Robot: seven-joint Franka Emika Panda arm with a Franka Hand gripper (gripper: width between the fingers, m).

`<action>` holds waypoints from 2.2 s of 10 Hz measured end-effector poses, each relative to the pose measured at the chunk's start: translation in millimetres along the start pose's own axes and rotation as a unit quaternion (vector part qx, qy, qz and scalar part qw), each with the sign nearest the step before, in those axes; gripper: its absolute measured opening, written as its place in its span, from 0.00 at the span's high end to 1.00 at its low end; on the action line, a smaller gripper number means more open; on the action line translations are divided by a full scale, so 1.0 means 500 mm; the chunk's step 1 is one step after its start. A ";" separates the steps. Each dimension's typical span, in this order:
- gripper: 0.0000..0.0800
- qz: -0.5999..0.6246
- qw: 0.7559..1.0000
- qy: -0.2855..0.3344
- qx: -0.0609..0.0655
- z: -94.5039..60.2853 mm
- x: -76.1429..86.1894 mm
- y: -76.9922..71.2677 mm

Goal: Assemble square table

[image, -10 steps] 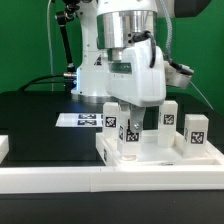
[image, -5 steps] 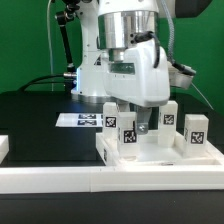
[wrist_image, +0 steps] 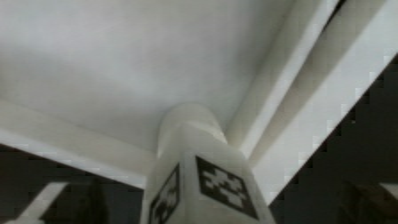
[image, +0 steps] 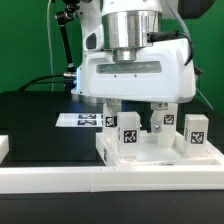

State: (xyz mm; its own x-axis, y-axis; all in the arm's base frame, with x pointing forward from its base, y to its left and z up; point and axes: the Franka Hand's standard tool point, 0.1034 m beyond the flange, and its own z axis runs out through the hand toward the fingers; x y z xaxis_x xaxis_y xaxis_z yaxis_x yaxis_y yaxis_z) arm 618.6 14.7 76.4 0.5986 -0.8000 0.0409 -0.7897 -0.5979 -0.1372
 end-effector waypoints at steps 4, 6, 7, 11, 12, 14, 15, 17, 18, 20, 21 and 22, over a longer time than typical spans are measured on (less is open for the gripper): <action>0.19 -0.207 0.978 0.002 0.001 -0.005 0.008 0.001; 0.19 -0.304 0.953 0.004 0.000 -0.011 0.019 0.006; 0.19 -0.326 0.945 0.005 -0.001 -0.011 0.021 0.008; 0.36 -0.417 0.909 0.005 -0.003 -0.009 0.024 0.011; 0.36 -0.417 0.909 0.004 -0.003 -0.009 0.024 0.012; 0.64 -0.416 0.909 0.004 -0.004 -0.008 0.024 0.012; 0.64 -0.411 0.912 0.004 -0.003 -0.008 0.024 0.012; 0.64 -0.372 0.928 0.004 -0.003 -0.008 0.024 0.012; 0.64 -0.341 0.940 0.004 -0.003 -0.008 0.024 0.013; 0.64 -0.188 0.982 0.006 -0.007 -0.007 0.020 0.015; 0.64 -0.101 0.995 0.007 -0.009 -0.007 0.020 0.015; 0.64 -0.053 0.999 0.007 -0.010 -0.006 0.021 0.016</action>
Offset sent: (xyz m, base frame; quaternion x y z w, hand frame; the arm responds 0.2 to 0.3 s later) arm 0.0001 -0.0040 0.0100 0.0037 -0.0048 -0.2840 0.9588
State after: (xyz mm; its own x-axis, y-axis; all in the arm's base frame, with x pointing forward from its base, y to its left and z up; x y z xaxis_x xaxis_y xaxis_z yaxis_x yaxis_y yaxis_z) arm 618.3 1.4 78.9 0.6764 -0.7334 0.0680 -0.7252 -0.6793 -0.1121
